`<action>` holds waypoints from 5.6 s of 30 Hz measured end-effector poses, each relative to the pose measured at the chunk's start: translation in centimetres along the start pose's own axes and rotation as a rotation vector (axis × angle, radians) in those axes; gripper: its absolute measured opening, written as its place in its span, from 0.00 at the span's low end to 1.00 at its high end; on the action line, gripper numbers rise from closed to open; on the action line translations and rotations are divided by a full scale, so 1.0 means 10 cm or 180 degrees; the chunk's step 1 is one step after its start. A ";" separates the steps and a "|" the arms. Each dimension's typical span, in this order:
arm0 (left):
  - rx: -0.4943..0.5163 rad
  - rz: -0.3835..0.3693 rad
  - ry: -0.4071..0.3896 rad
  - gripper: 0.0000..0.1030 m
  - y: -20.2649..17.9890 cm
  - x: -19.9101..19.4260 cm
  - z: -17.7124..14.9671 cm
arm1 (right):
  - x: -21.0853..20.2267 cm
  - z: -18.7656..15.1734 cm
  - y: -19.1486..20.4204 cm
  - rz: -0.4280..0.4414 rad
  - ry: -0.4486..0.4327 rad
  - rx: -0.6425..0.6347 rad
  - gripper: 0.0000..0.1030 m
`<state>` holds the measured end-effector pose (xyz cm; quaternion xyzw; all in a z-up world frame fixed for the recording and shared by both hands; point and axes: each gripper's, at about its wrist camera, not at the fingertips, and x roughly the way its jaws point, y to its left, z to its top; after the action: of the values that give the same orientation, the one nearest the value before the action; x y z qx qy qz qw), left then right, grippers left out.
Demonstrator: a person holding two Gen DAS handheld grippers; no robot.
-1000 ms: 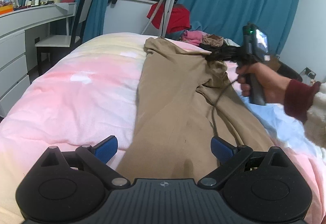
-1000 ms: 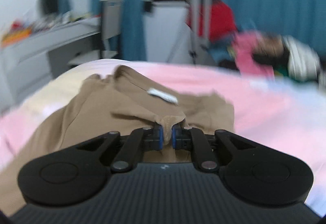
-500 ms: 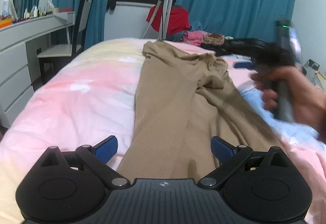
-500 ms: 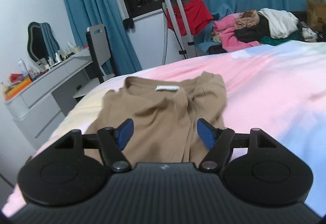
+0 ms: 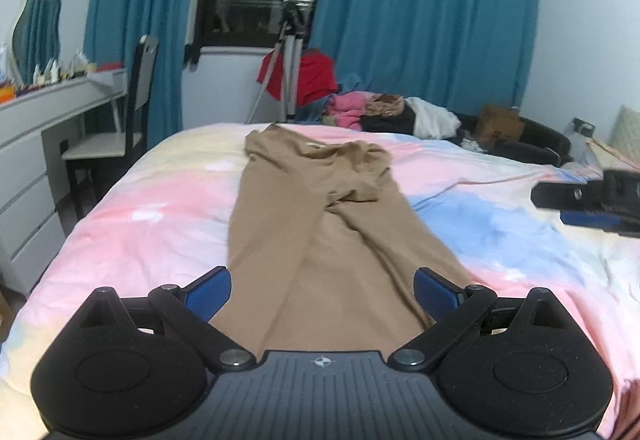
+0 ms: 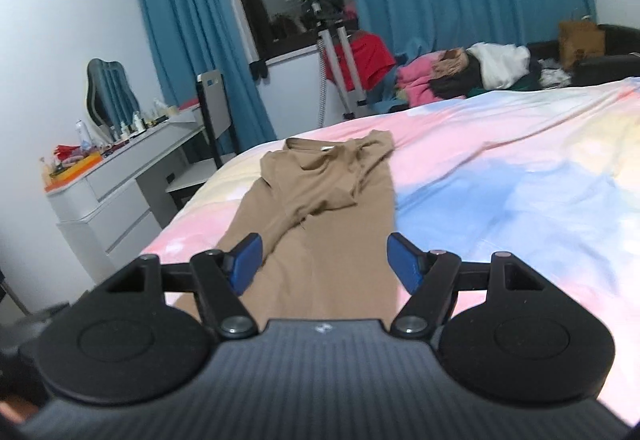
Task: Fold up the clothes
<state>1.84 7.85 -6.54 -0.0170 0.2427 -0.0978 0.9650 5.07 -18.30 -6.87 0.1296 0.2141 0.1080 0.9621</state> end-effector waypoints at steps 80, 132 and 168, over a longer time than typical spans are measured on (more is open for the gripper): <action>0.1018 0.0497 0.1317 0.02 -0.38 -0.52 0.07 | 0.28 -0.48 -0.63 0.0002 0.0711 0.0878 0.69; -0.0701 -0.0258 0.1683 0.14 0.32 0.15 -0.62 | 0.24 -1.17 -0.19 0.0381 0.1904 0.0507 0.32; -0.0606 -0.0747 0.0066 0.03 -0.29 -2.15 0.32 | -1.69 0.10 -0.10 0.0819 0.0402 0.0117 0.07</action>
<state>-15.73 9.19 6.51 -0.1356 0.2572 -0.1866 0.9384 -9.29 -23.87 0.18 0.1666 0.2578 0.2346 0.9224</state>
